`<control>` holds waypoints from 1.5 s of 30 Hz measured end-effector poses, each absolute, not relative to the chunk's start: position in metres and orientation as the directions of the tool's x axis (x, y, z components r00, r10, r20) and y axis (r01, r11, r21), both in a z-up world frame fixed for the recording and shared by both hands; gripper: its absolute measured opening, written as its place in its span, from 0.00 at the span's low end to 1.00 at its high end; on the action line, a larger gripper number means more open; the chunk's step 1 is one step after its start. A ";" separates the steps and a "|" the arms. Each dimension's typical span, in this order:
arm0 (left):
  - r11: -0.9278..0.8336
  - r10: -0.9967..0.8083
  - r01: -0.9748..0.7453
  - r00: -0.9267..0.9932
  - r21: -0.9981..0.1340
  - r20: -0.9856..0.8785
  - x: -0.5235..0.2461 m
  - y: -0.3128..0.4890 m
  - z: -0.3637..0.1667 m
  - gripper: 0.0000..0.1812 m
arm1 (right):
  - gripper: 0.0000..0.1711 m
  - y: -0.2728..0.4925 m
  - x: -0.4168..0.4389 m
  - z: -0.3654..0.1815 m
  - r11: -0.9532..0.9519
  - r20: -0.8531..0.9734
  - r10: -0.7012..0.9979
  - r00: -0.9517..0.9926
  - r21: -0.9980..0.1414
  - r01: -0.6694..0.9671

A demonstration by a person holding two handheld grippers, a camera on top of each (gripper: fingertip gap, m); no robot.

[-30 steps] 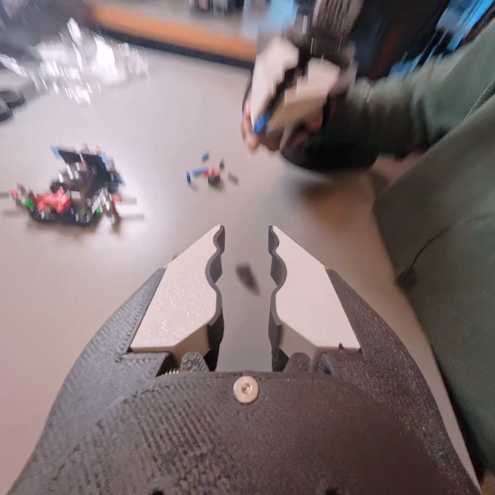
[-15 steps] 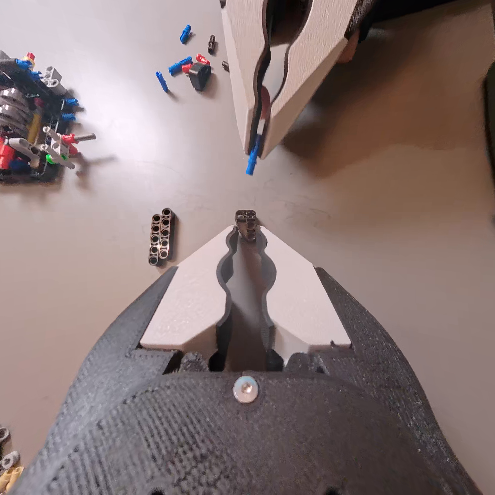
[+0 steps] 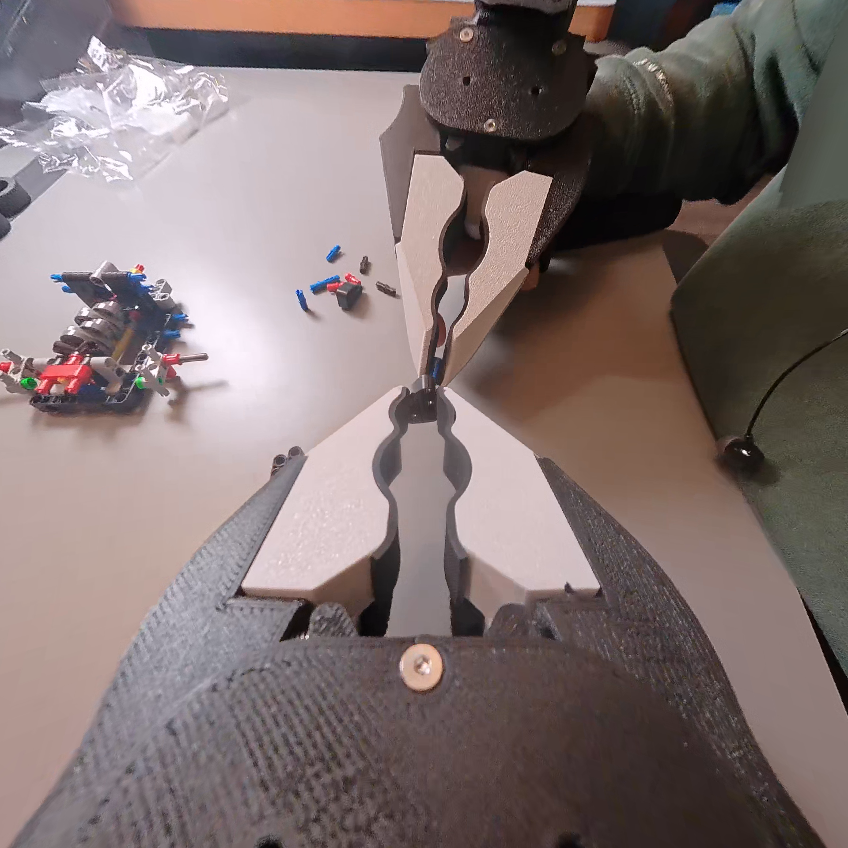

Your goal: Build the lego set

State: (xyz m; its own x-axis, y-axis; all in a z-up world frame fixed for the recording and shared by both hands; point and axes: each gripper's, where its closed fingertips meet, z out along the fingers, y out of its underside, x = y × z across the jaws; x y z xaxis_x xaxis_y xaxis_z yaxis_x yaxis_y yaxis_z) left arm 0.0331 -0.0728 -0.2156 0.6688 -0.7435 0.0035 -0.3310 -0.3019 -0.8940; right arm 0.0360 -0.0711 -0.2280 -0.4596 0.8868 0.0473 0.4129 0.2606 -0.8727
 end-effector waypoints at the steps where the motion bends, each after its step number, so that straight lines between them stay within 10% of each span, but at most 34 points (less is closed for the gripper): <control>1: -0.298 -0.745 -0.316 0.666 -0.901 0.013 0.033 -0.073 -0.214 0.05 | 0.01 -0.070 0.036 -0.226 0.250 0.041 0.889 -0.455 -0.878 0.409; 10: -0.219 -0.784 -0.061 0.605 -0.974 0.138 0.033 -0.077 -0.175 0.05 | 0.01 -0.052 0.035 -0.206 0.044 -0.113 0.914 -0.389 -0.928 0.371; 21: -0.343 -0.781 -0.455 0.624 -0.822 -0.019 0.038 -0.079 -0.255 0.05 | 0.01 -0.044 0.041 -0.238 0.204 0.008 0.929 -0.370 -0.845 0.494; 45: -0.350 -0.788 -0.509 0.614 -0.786 -0.047 0.039 -0.081 -0.266 0.10 | 0.01 -0.041 0.044 -0.233 0.176 -0.015 0.931 -0.365 -0.857 0.484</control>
